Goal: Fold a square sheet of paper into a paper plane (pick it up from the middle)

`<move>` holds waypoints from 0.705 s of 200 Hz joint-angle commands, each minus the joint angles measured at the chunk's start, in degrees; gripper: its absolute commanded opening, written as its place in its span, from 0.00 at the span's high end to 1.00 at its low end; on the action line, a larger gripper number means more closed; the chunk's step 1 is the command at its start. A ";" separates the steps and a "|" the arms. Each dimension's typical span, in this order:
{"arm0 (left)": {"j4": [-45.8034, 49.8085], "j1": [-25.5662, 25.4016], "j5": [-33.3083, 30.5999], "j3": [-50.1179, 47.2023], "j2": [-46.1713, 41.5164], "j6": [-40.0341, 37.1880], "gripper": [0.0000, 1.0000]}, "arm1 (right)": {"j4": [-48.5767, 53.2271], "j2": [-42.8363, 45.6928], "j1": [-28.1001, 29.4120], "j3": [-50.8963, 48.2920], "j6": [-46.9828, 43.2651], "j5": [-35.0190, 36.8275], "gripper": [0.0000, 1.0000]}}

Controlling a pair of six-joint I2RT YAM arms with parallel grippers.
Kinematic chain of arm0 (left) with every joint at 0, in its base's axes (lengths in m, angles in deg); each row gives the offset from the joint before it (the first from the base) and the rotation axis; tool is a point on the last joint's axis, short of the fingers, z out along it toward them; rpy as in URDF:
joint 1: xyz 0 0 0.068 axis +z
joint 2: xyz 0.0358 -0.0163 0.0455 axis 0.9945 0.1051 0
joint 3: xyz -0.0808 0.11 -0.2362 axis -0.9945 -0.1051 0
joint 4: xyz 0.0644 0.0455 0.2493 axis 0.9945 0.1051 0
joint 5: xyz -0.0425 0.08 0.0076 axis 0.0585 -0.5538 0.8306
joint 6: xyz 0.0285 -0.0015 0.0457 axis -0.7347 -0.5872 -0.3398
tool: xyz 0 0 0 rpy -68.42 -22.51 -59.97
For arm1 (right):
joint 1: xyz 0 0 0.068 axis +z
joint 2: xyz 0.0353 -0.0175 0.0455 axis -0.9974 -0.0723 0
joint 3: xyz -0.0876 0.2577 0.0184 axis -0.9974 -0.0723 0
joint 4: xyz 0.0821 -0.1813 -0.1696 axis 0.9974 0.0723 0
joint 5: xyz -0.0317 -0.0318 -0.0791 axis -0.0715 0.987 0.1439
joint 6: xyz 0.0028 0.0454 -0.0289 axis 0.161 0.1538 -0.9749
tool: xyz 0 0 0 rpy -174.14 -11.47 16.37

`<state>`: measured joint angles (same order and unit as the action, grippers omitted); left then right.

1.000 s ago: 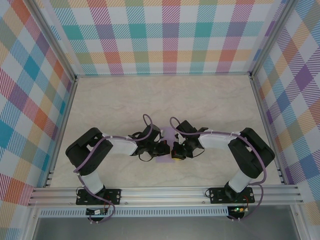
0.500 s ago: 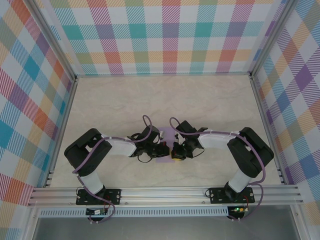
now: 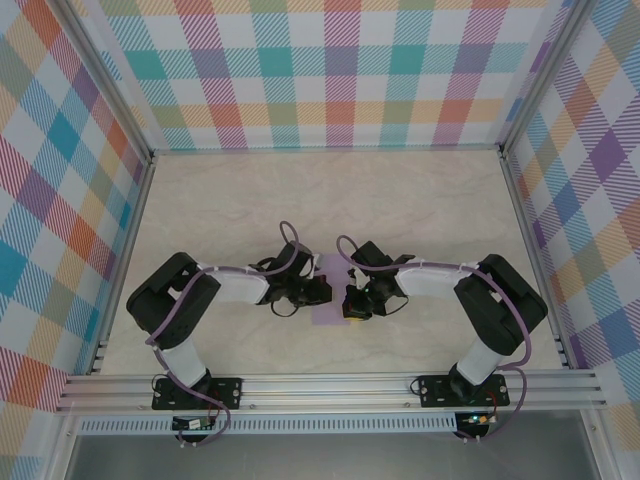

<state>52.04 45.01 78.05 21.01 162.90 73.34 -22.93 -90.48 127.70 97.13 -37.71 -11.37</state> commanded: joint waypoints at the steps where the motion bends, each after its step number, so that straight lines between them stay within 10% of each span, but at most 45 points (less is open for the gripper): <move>1: 2.80 4.72 -3.78 0.21 1.72 -4.62 1.00 | 5.47 -2.82 0.38 -2.17 -1.33 5.23 1.00; 77: 7.63 7.33 -4.04 3.81 -4.42 -6.96 0.99 | 1.62 2.68 0.41 1.50 1.77 3.22 0.99; 141: 6.99 7.31 -4.94 1.20 -13.03 3.06 0.42 | -0.87 6.35 -4.07 5.77 2.45 5.60 0.61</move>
<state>58.48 51.65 74.65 23.29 153.53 72.00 -23.26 -84.38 125.95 101.24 -34.95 -6.96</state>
